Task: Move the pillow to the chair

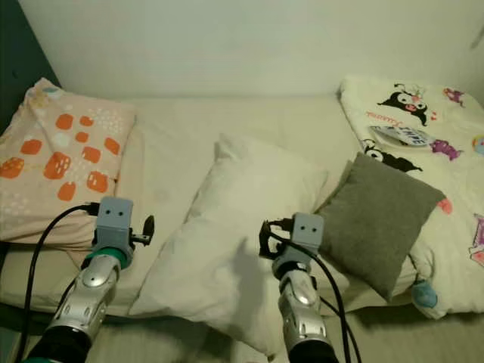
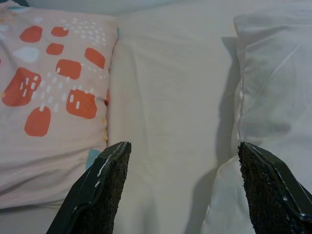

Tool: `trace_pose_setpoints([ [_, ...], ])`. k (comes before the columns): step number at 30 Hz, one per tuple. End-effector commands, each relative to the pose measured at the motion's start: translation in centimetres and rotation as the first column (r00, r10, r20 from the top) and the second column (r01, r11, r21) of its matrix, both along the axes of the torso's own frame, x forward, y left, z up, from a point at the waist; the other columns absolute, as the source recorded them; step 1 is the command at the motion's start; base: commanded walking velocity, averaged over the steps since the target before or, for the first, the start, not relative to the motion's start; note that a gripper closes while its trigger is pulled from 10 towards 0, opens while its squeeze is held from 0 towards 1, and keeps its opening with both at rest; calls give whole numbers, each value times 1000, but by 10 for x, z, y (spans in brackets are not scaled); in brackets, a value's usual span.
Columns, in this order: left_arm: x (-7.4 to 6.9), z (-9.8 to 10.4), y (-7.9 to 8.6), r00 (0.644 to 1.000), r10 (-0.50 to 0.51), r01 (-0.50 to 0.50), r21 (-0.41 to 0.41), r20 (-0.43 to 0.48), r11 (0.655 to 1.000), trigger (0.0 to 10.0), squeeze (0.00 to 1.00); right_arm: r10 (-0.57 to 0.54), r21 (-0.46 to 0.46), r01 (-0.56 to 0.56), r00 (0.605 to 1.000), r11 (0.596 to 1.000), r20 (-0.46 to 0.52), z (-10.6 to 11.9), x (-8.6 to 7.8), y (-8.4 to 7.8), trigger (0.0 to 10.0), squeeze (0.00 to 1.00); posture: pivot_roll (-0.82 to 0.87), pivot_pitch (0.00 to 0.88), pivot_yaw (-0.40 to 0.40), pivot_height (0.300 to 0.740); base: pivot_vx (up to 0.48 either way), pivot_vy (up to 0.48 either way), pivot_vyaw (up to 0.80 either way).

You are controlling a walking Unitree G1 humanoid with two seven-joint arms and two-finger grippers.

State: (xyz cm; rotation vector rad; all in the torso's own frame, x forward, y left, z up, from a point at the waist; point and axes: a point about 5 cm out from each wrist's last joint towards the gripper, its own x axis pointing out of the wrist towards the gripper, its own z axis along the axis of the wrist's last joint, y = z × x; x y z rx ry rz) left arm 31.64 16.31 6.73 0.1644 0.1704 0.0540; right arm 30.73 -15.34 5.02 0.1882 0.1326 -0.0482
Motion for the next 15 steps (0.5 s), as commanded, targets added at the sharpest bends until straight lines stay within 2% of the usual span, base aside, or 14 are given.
trace_pose_setpoints([
  [1,-2,-4,2,1000,19,-19,-12,-12,1000,10000,0,-1,-9,1,1000,1000,-28,-5,-2,0,10000,0,-21,18,42,740,0,0,0],
  [7,0,-2,3,999,36,-36,-14,-5,999,10000,0,1,-6,-1,999,1000,-33,-5,0,1,10000,0,-14,24,26,740,0,0,0],
  [15,-5,-5,5,999,29,-29,-3,-20,1000,10000,0,-22,6,22,999,1000,-46,-5,2,0,10000,0,-10,28,49,740,0,0,0],
])
